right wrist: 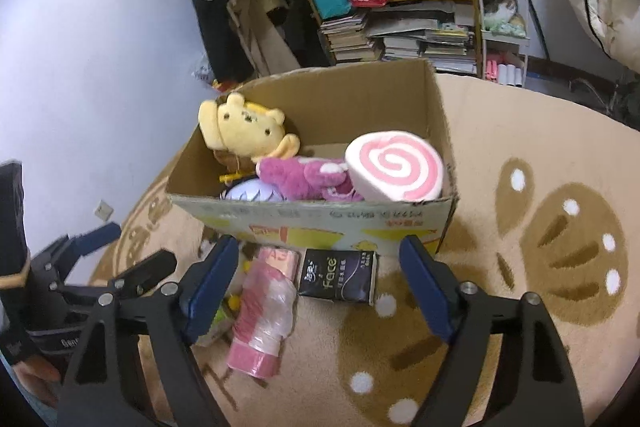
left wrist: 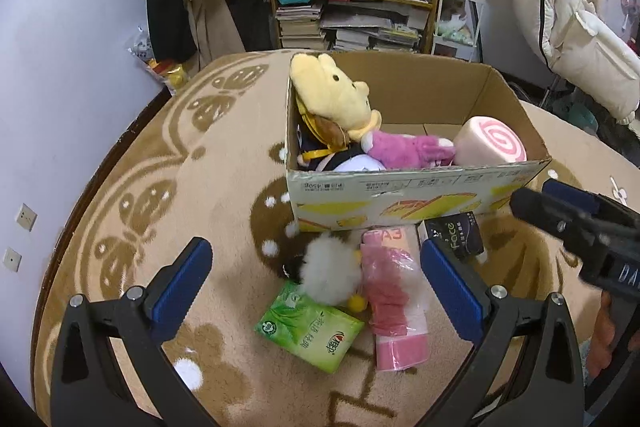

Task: Organize soft objects
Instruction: 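Lower both open tools to the items lying beside the box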

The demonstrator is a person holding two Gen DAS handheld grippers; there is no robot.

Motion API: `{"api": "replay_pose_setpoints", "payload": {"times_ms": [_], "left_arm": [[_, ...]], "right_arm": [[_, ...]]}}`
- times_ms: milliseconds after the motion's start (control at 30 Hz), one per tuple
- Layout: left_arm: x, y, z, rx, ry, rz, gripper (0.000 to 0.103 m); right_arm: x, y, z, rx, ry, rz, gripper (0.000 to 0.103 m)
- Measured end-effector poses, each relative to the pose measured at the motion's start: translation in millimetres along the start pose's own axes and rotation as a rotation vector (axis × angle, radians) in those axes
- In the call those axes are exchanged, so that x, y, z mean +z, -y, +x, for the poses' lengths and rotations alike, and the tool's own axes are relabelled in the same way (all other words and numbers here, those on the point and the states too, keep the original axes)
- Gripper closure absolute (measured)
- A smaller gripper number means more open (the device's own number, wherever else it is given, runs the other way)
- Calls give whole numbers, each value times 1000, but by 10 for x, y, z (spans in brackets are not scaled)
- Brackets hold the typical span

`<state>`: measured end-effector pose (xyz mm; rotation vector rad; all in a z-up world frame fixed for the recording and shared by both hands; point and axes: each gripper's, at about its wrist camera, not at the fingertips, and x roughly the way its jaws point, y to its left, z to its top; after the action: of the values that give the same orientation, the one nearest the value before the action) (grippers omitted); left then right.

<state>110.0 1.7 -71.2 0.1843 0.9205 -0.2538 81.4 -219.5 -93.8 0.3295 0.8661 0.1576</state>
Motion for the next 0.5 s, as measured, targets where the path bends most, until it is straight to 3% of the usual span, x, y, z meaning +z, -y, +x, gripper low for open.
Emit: {"api": "replay_pose_setpoints", "payload": {"times_ms": [200, 500], "left_arm": [[-53, -12, 161, -6, -54, -7, 0], [-113, -81, 404, 0, -151, -38, 0]], "right_arm": [[-104, 0, 231, 18, -66, -15, 25], [-240, 140, 568, -3, -148, 23, 29]]}}
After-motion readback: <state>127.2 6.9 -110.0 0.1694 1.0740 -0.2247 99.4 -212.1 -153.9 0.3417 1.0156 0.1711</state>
